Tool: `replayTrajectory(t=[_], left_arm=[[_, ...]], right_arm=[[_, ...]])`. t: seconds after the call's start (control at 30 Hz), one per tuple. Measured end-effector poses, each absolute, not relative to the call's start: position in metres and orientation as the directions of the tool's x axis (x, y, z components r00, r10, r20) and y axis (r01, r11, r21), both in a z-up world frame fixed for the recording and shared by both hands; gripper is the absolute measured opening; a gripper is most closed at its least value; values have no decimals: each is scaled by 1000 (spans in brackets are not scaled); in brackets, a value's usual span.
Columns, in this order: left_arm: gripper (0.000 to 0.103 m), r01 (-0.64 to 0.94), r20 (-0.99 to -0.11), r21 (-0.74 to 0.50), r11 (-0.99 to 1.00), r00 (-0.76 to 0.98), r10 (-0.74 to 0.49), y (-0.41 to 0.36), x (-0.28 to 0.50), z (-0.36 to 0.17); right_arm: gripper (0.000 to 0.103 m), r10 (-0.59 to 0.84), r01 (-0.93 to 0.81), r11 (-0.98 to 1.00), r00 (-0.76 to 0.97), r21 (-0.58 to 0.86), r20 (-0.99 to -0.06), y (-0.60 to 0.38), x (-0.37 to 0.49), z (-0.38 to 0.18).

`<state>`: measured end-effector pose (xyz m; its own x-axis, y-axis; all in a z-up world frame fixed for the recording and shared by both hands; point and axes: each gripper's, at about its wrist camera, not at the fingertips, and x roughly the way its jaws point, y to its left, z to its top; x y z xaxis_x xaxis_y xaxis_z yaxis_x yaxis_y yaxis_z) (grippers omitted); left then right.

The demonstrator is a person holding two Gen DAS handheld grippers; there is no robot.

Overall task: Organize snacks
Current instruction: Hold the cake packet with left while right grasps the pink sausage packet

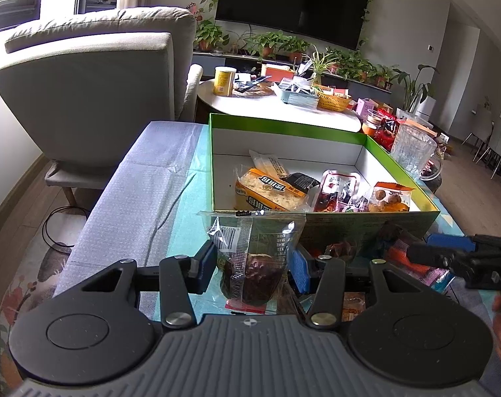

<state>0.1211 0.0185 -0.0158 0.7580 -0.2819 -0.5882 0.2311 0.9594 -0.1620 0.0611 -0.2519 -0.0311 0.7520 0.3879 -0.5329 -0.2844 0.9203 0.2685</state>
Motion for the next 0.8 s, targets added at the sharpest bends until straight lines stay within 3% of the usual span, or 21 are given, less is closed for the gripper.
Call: replayTrajectory(t=[0.3,0.53,0.8], left_arm=[[44,221,-596,-165,961,754,-276,18,122,-17],[44,221,-590,-166,961,759,-277,19,122,-16],[44,211,-595,-158,965,759,-263,21,124,-17]], right_arm=[[64,521,-447,851,663,275,-538,-222,36,-28],[64,369,-337,926,716,169,-593,-237,46,-40],[65,402,-417,896,618,152,-675,-226,68,-67]])
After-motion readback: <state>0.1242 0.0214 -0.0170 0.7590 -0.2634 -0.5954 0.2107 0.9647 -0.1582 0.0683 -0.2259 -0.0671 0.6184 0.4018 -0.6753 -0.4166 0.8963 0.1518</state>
